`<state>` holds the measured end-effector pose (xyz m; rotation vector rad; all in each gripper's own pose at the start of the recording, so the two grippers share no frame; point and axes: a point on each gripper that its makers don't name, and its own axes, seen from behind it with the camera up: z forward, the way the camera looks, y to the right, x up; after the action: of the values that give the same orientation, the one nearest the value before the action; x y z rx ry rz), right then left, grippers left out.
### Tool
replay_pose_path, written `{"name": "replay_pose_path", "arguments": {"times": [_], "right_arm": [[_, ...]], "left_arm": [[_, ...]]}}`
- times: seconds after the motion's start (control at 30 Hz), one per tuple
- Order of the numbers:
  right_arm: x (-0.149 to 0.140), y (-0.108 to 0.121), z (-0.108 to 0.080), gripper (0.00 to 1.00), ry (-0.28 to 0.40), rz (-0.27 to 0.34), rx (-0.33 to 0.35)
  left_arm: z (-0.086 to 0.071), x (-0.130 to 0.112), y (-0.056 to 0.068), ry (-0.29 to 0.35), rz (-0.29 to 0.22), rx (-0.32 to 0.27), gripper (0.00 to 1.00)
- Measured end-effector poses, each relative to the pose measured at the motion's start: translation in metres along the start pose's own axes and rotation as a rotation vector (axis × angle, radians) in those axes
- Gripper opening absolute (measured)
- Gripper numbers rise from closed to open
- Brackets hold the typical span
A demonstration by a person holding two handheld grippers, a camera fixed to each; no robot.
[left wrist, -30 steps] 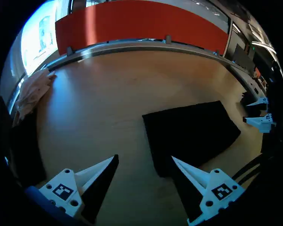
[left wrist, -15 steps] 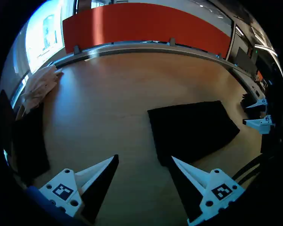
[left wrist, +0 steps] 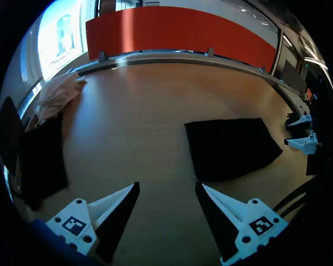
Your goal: Fold towel
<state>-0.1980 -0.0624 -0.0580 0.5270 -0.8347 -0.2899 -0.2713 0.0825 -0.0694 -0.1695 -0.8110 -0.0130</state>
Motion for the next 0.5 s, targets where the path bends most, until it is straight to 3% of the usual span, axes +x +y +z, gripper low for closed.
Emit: {"name": "replay_pose_path", "arguments": {"times": [0.5], "right_arm": [[-0.032,-0.022,0.011,0.85,-0.073,-0.059,0.096]], "left_arm": [[-0.03,-0.025,-0.013,-0.013,-0.055,0.042,0.93]]}}
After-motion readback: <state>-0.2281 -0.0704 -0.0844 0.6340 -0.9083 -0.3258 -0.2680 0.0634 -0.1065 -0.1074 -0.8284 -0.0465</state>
